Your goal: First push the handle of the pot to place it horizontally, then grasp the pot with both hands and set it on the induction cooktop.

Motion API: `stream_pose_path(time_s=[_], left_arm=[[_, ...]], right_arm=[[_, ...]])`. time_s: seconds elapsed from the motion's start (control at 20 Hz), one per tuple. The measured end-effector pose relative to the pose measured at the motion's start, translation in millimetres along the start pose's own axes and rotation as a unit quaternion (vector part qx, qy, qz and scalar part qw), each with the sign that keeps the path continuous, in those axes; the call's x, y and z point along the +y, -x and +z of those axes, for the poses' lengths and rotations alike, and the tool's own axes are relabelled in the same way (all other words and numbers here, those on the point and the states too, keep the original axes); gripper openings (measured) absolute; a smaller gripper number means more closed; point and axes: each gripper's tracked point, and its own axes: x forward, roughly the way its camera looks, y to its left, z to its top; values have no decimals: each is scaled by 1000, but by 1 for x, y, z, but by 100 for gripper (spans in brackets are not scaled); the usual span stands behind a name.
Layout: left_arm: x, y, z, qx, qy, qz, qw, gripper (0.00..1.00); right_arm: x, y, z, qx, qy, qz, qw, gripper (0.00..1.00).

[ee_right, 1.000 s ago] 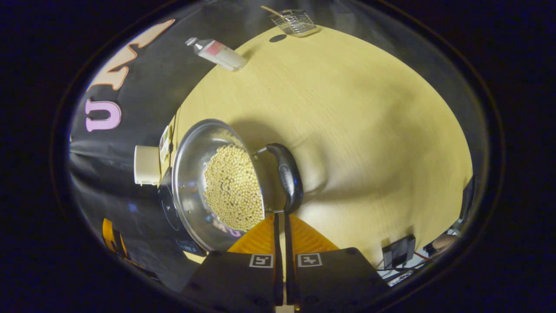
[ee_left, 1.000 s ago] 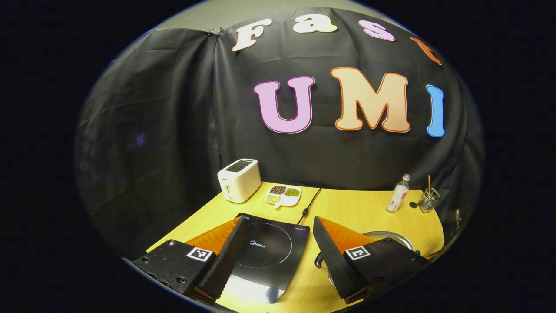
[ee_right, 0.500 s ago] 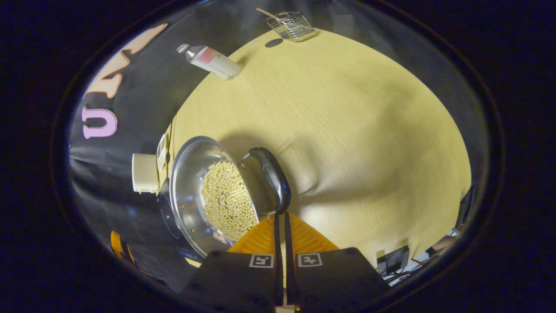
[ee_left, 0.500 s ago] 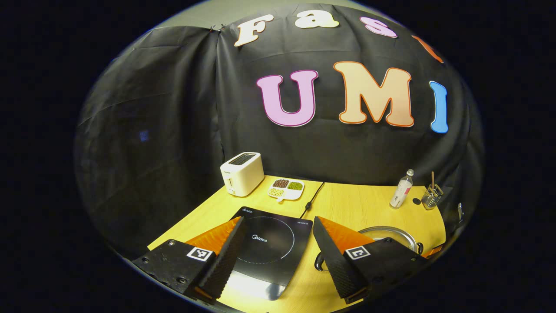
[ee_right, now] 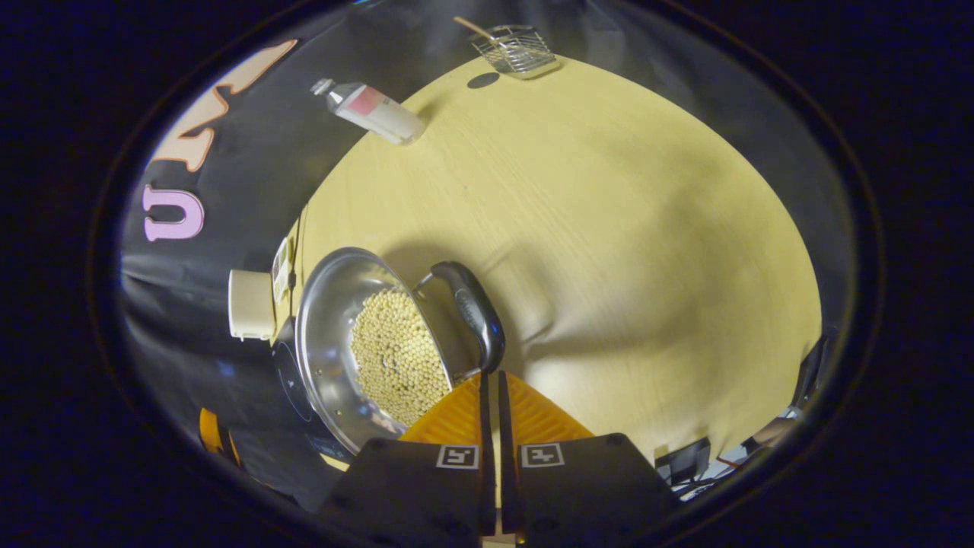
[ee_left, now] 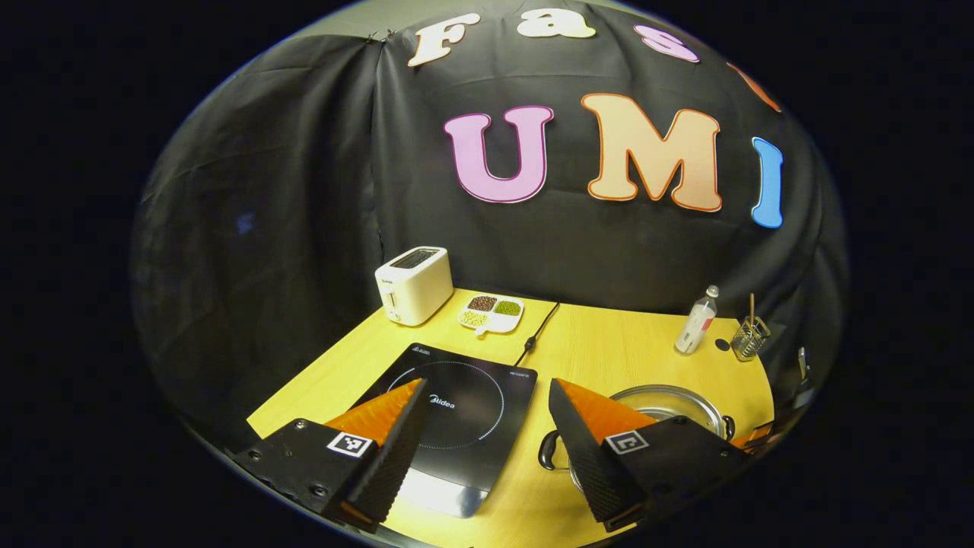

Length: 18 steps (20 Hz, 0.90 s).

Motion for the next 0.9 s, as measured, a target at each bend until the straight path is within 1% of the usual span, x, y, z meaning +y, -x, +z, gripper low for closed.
stream_pose_path(time_s=[0.1,0.15,0.2,0.25,0.35,0.4,0.45,0.5,0.55,0.6,0.65,0.75,0.8,0.85,0.9], left_arm=[[-2,-1,-2,5,1,-3,1000,95],[-3,-2,-4,8,3,-5,1000,96],[-5,-3,-6,11,6,-7,1000,95],[-6,-4,-8,15,12,-10,1000,95],[-12,-4,-17,29,27,-19,999,95],[-19,-3,-21,37,34,-31,998,96],[-24,-2,-27,47,39,-40,997,96],[-28,-2,-32,57,40,-51,996,95],[-32,-2,-38,67,40,-62,995,95],[-36,-2,-44,80,39,-72,993,95],[-41,-2,-53,95,40,-80,991,96],[-50,-3,-66,124,45,-96,987,97],[-55,-5,-71,137,47,-104,984,96],[-58,-7,-76,148,46,-110,982,96],[-61,-10,-80,157,43,-116,980,96]], right_arm=[[-2,6,-3,4,1,4,1000,5],[-5,6,-2,1,5,1,1000,12],[-10,7,-2,0,10,-2,1000,24],[-19,10,-1,0,16,-14,1000,34],[-28,16,-1,-3,26,-18,1000,71],[-29,19,-2,-2,27,-14,1000,89],[-27,20,-2,-1,28,-8,1000,100],[-26,24,-2,-2,31,-2,1000,100],[-25,27,-2,-3,38,6,999,94],[-22,30,-1,-6,51,11,999,94],[-21,33,0,-8,71,12,997,100],[-17,38,5,-15,110,13,994,100],[-11,42,7,-15,121,20,992,94],[-4,45,10,-13,125,29,992,94],[5,47,13,-13,127,39,991,100]])
